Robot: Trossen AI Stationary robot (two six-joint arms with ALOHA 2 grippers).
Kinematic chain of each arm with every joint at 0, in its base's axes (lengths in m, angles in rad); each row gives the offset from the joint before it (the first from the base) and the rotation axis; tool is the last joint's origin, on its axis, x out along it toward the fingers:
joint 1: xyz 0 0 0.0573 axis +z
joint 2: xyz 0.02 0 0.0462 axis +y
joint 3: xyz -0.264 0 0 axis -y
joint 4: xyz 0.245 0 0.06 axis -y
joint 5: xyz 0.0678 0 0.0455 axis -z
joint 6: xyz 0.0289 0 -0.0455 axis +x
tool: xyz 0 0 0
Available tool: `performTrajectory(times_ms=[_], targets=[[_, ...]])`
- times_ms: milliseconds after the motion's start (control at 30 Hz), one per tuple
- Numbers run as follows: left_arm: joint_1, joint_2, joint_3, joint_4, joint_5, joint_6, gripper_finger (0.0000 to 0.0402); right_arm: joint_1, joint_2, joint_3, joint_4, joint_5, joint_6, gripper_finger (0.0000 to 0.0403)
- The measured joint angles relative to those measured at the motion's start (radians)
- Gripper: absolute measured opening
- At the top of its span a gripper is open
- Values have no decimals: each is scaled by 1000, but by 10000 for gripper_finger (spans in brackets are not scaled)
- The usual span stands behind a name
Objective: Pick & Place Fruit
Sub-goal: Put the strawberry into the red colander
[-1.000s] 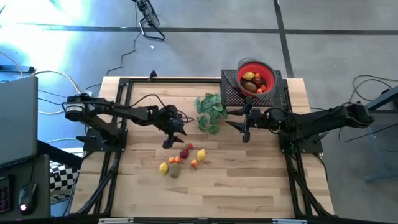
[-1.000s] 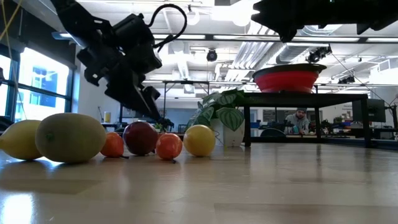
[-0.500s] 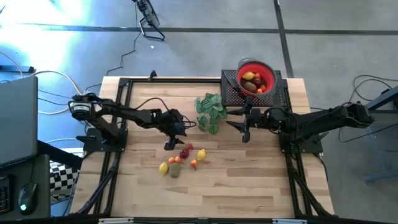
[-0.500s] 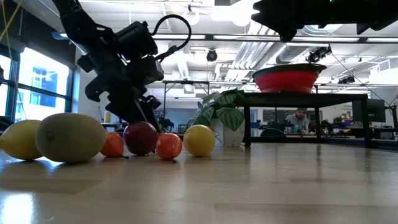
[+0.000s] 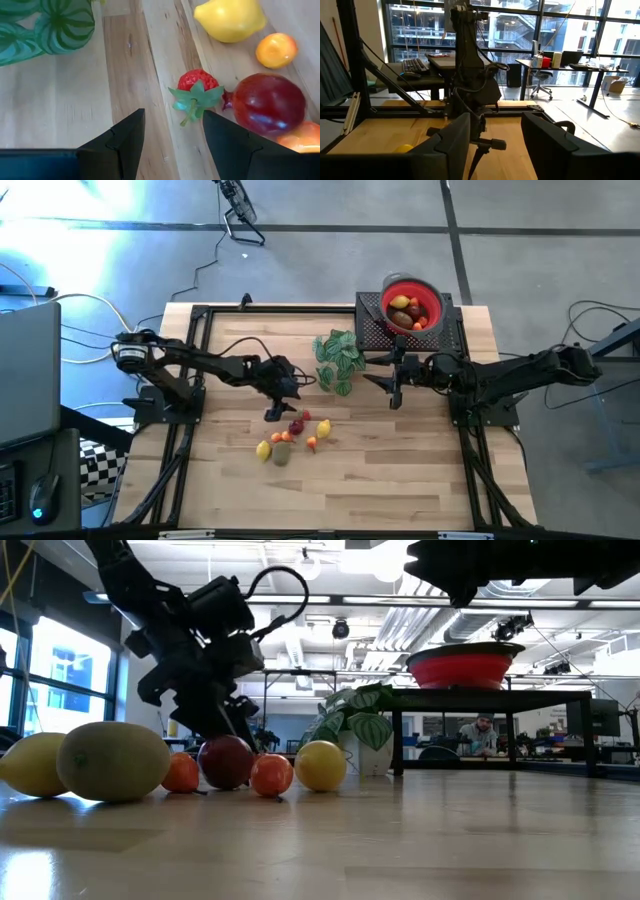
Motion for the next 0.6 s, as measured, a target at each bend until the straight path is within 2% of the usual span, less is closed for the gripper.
performTrajectory(times_ms=[267, 600], targets=[[-49, 78, 0, 32, -4, -3, 193, 0, 0, 0, 0, 0, 0, 171], [-62, 83, 0, 49, -17, -23, 193, 0, 0, 0, 0, 0, 0, 171]])
